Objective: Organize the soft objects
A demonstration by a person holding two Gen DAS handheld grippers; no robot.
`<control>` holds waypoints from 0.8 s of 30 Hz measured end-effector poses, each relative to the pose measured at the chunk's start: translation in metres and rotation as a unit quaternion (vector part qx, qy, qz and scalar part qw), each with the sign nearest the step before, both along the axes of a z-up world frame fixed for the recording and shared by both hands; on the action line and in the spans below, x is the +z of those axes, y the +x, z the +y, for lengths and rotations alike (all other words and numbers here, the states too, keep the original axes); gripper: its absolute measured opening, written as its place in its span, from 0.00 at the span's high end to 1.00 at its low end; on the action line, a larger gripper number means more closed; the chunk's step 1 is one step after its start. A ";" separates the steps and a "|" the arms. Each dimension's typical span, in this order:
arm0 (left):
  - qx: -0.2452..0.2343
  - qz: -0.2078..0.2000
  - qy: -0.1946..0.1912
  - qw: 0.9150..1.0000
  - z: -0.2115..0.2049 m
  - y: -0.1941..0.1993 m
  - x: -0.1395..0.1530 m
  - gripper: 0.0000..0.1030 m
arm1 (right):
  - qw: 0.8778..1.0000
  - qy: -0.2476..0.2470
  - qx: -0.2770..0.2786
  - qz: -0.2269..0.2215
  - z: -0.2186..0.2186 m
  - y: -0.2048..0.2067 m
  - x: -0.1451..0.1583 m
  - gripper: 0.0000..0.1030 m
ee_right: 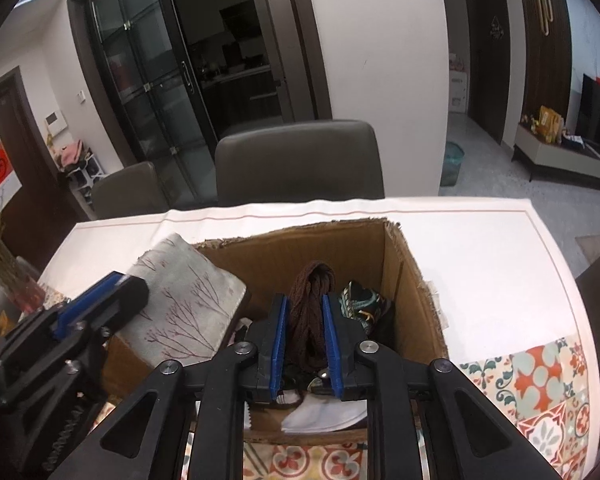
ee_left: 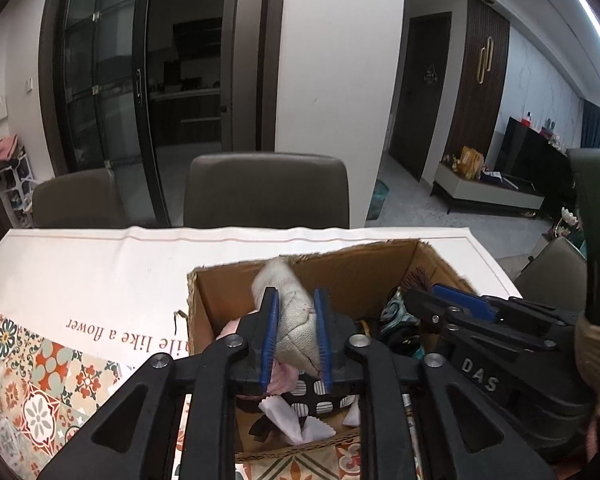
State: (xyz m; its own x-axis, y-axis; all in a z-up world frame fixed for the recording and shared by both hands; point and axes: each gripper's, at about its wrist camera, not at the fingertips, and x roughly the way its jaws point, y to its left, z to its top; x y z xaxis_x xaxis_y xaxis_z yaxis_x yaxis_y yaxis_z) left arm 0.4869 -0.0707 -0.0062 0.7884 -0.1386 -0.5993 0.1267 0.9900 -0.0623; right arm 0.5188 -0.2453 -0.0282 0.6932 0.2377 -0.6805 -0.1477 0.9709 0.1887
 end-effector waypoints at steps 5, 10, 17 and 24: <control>0.009 -0.009 0.011 1.000 0.002 -0.007 0.001 0.58 | 1.000 0.003 0.004 0.012 -0.002 0.001 -0.001 0.50; 0.035 -0.009 0.046 0.998 0.007 -0.019 0.010 0.57 | 1.000 0.002 -0.001 0.015 -0.002 -0.005 0.002 0.50; 0.048 -0.018 0.049 0.998 0.018 -0.046 0.020 0.51 | 1.000 0.000 -0.016 0.003 -0.004 -0.031 0.015 0.50; 0.048 -0.052 0.054 0.996 0.022 -0.094 0.041 0.44 | 0.999 0.007 -0.036 -0.016 -0.010 -0.079 0.037 0.50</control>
State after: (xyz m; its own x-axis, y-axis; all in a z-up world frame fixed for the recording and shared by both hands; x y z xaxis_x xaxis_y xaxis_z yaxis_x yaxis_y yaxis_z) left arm 0.3926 -0.0489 0.0347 0.8540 0.0003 -0.5203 0.0321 0.9981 0.0534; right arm 0.4394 -0.2549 0.0088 0.7305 0.1955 -0.6543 -0.0832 0.9765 0.1989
